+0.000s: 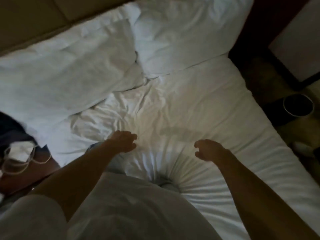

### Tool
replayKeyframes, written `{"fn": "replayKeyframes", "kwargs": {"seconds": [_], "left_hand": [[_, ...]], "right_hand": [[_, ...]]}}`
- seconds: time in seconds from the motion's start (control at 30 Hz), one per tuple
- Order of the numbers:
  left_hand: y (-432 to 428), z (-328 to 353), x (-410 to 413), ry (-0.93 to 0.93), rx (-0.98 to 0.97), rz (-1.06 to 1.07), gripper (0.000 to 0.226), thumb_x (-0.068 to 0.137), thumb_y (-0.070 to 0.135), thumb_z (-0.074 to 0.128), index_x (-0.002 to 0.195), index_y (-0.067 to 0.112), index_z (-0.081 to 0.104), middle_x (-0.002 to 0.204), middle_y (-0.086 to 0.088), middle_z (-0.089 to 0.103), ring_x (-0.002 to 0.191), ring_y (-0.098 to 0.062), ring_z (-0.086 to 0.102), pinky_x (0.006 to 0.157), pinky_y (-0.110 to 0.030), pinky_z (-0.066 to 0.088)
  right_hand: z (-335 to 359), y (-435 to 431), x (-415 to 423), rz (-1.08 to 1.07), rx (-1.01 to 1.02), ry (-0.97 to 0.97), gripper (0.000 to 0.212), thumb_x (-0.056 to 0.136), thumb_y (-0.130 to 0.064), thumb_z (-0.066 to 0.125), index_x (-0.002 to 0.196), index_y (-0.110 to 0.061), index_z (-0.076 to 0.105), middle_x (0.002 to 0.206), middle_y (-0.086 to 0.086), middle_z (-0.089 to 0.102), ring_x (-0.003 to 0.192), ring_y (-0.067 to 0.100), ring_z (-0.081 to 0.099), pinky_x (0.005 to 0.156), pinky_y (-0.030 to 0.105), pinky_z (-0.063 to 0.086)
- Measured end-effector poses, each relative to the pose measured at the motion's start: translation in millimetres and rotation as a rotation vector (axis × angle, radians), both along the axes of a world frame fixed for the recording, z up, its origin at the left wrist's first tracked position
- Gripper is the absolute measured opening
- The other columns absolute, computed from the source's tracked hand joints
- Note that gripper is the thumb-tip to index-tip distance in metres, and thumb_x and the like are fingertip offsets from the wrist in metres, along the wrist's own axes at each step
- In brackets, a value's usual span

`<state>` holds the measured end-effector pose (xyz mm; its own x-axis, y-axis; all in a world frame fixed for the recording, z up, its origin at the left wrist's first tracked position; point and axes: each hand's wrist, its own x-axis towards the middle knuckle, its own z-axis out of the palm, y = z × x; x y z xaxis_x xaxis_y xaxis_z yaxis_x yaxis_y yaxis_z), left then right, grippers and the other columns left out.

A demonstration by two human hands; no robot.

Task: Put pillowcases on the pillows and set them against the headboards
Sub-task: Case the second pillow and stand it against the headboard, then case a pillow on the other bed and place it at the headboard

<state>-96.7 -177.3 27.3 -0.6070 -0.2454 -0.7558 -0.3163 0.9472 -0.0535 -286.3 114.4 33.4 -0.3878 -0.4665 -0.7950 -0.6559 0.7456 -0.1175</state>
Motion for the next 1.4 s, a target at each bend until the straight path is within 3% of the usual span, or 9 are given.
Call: {"fn": "replayKeyframes", "kwargs": {"seconds": [0.2, 0.4, 0.5, 0.73, 0.8, 0.93, 1.03, 1.2, 1.4], "left_hand": [[-26, -10, 92, -0.025, 0.053, 0.115, 0.045, 0.095, 0.052, 0.044, 0.136, 0.034, 0.048, 0.146, 0.003, 0.05, 0.134, -0.018, 0.047, 0.109, -0.034, 0.036], [-50, -41, 178, 0.174, 0.118, 0.193, 0.043, 0.098, 0.052, 0.042, 0.138, 0.036, 0.047, 0.146, 0.009, 0.05, 0.135, -0.012, 0.046, 0.107, -0.03, 0.038], [-67, -57, 240, 0.282, 0.155, 0.229, 0.041, 0.099, 0.05, 0.042, 0.138, 0.037, 0.047, 0.143, 0.011, 0.052, 0.132, -0.011, 0.048, 0.105, -0.028, 0.04], [-90, -80, 445, 0.208, 0.317, 0.407, 0.035, 0.096, 0.048, 0.049, 0.127, 0.035, 0.056, 0.13, 0.005, 0.061, 0.121, -0.018, 0.056, 0.099, -0.032, 0.046], [-94, -80, 495, 0.11, 0.353, 0.456, 0.037, 0.094, 0.047, 0.047, 0.128, 0.033, 0.056, 0.132, 0.004, 0.06, 0.12, -0.019, 0.056, 0.1, -0.034, 0.045], [-98, -68, 569, 0.025, 0.388, 0.492, 0.04, 0.085, 0.048, 0.045, 0.119, 0.034, 0.062, 0.124, 0.006, 0.065, 0.113, -0.019, 0.06, 0.093, -0.036, 0.049], [-98, -61, 609, -0.001, 0.391, 0.52, 0.042, 0.086, 0.054, 0.047, 0.121, 0.035, 0.06, 0.125, 0.006, 0.064, 0.113, -0.018, 0.061, 0.093, -0.036, 0.05], [-96, -42, 660, 0.051, 0.345, 0.612, 0.037, 0.094, 0.043, 0.051, 0.126, 0.024, 0.057, 0.125, 0.003, 0.064, 0.112, -0.019, 0.061, 0.095, -0.04, 0.052], [-78, -33, 738, 0.153, 0.322, 0.893, 0.042, 0.098, 0.041, 0.05, 0.136, 0.023, 0.052, 0.135, 0.0, 0.059, 0.123, -0.022, 0.056, 0.105, -0.042, 0.045]], "right_hand": [[4, -20, 86, -0.008, -0.061, -0.051, 0.05, 0.097, -0.038, 0.05, 0.145, -0.024, 0.041, 0.151, 0.003, 0.042, 0.135, 0.022, 0.042, 0.108, 0.03, 0.033], [24, -29, 193, -0.094, 0.065, 0.027, 0.046, 0.098, -0.032, 0.049, 0.142, -0.02, 0.045, 0.145, 0.008, 0.047, 0.132, 0.027, 0.046, 0.108, 0.034, 0.037], [16, -45, 256, -0.111, 0.018, 0.106, 0.044, 0.097, -0.031, 0.049, 0.141, -0.022, 0.048, 0.146, 0.007, 0.048, 0.132, 0.027, 0.046, 0.107, 0.034, 0.037], [-2, -100, 404, -0.053, 0.111, 0.15, 0.048, 0.103, -0.034, 0.043, 0.146, -0.015, 0.043, 0.152, 0.01, 0.041, 0.138, 0.026, 0.04, 0.113, 0.034, 0.029], [2, -116, 436, -0.022, 0.13, 0.153, 0.043, 0.102, -0.031, 0.044, 0.141, -0.012, 0.048, 0.144, 0.012, 0.049, 0.131, 0.029, 0.048, 0.108, 0.036, 0.035], [10, -135, 485, 0.033, 0.133, 0.07, 0.052, 0.102, -0.041, 0.041, 0.15, -0.02, 0.037, 0.154, 0.007, 0.039, 0.137, 0.027, 0.041, 0.11, 0.036, 0.031], [17, -158, 514, 0.067, 0.092, 0.024, 0.051, 0.1, -0.044, 0.041, 0.147, -0.024, 0.042, 0.147, 0.004, 0.048, 0.129, 0.026, 0.049, 0.105, 0.036, 0.04], [2, -194, 569, 0.191, 0.026, -0.091, 0.041, 0.099, -0.04, 0.048, 0.136, -0.022, 0.051, 0.134, 0.004, 0.059, 0.118, 0.024, 0.057, 0.093, 0.032, 0.045], [-21, -233, 637, 0.355, 0.006, -0.178, 0.041, 0.1, -0.037, 0.046, 0.138, -0.021, 0.05, 0.142, 0.003, 0.053, 0.125, 0.023, 0.051, 0.103, 0.032, 0.041]]}}
